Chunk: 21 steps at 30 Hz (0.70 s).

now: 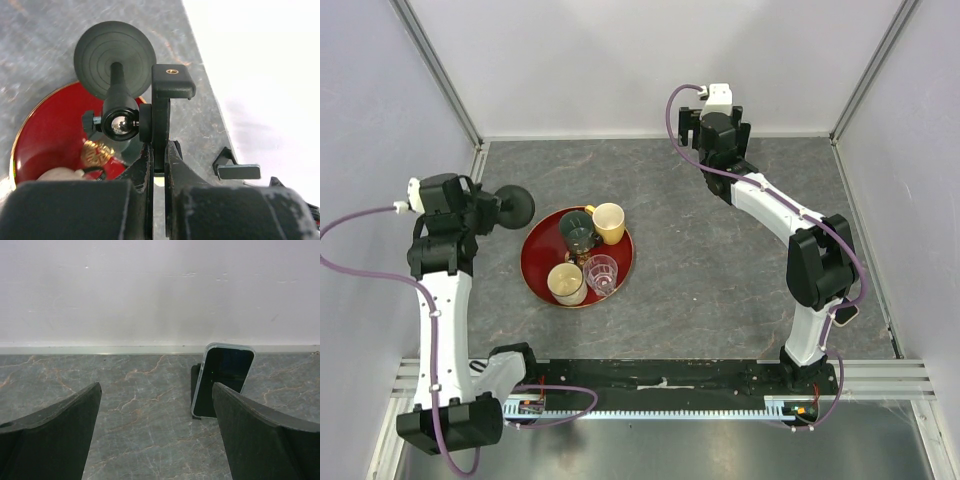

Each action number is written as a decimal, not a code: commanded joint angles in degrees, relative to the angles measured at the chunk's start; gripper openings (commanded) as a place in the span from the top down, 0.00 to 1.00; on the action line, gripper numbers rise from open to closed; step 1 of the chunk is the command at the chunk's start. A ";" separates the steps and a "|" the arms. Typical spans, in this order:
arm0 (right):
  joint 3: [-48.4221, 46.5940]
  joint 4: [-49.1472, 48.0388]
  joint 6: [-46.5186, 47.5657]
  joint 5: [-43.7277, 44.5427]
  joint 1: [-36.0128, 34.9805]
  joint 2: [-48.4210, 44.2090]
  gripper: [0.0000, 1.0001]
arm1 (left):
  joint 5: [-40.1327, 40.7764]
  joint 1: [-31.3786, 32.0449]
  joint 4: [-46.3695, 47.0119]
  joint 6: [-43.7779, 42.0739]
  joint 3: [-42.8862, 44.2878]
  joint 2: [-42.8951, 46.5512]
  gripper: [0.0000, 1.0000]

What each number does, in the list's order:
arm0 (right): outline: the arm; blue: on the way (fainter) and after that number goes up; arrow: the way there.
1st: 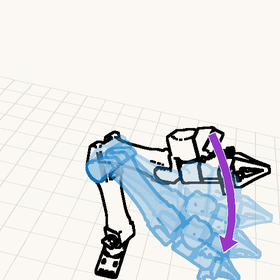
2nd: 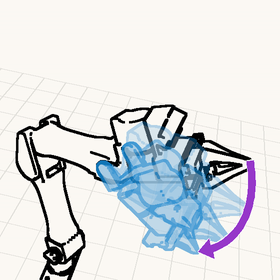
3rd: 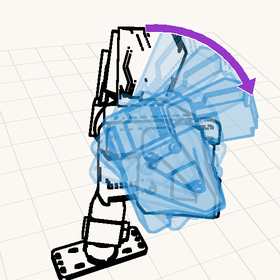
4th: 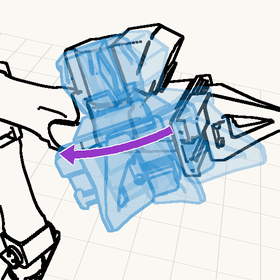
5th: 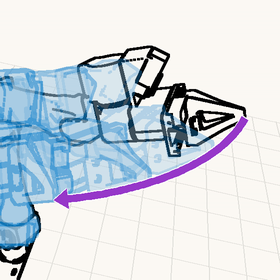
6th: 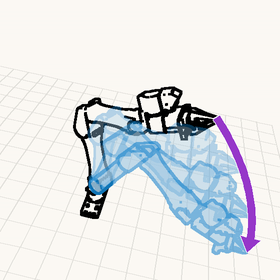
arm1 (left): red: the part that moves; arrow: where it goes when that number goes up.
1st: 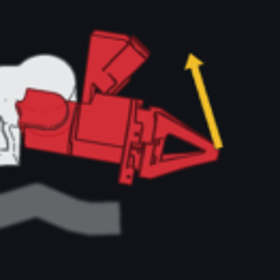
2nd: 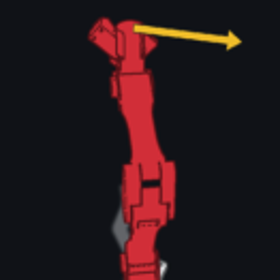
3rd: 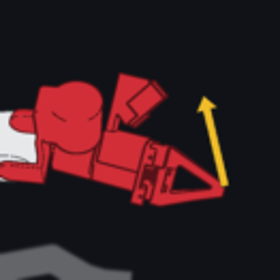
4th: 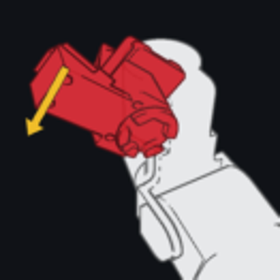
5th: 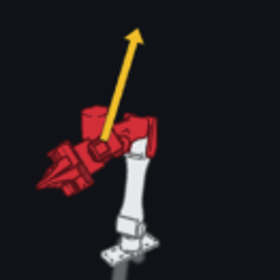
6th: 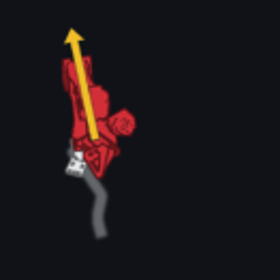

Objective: Place the phone on the phone stand

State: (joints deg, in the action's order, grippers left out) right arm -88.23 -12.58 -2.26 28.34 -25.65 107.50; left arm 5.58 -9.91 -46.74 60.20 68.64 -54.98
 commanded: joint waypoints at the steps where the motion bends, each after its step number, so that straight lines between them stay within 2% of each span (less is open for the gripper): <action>1: -2.92 0.54 -1.60 -3.37 -0.19 -0.37 0.02 | -6.07 0.51 25.22 -8.51 0.10 -0.39 0.98; 3: -3.88 1.85 -1.34 -5.65 -0.10 0.07 0.02 | -12.58 0.51 34.38 -8.26 -4.71 -0.39 0.98; 4: -4.49 2.81 0.05 -10.71 -0.10 0.34 0.02 | -19.75 0.77 43.83 -7.04 -6.31 -1.35 0.98; 6: -5.99 6.14 1.73 -18.27 0.77 0.95 0.02 | -26.47 1.91 54.34 -5.81 -8.69 -3.98 0.98; 7: -5.82 6.77 4.35 -26.50 1.12 0.87 0.02 | -31.90 4.26 62.31 -6.06 -8.53 -8.08 0.98; 8: -5.21 7.30 5.50 -30.15 1.39 -0.18 0.02 | -33.26 6.11 63.43 -7.02 -7.39 -10.30 0.98; 9: -2.94 7.13 6.65 -32.71 1.74 -0.97 0.02 | -34.66 7.87 63.79 -8.68 -3.55 -12.58 0.98; 10: -1.44 6.78 8.22 -35.08 1.92 -2.02 0.02 | -36.94 12.24 63.44 -12.79 -1.17 -15.48 0.98; 14: 7.08 3.45 16.30 -47.90 2.53 -9.13 0.02 | -40.39 20.97 56.87 -21.52 10.70 -29.62 0.98; 17: 14.73 -1.47 20.96 -49.00 2.53 -12.92 0.03 | -40.83 26.42 49.76 -30.30 21.15 -35.96 0.98; 19: 19.30 -5.34 23.35 -49.00 3.06 -14.16 0.05 | -40.39 29.49 40.44 -36.78 29.33 -41.94 0.98; 21: 20.20 -4.48 25.55 -47.07 3.50 -14.87 0.05 | -40.04 31.43 32.47 -42.33 35.56 -46.85 0.98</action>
State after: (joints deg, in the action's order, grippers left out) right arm -70.46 -10.81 15.57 -15.70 -22.96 96.18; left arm -30.68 18.46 -7.84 34.37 90.76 -97.62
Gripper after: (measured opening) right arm 0.954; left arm 0.075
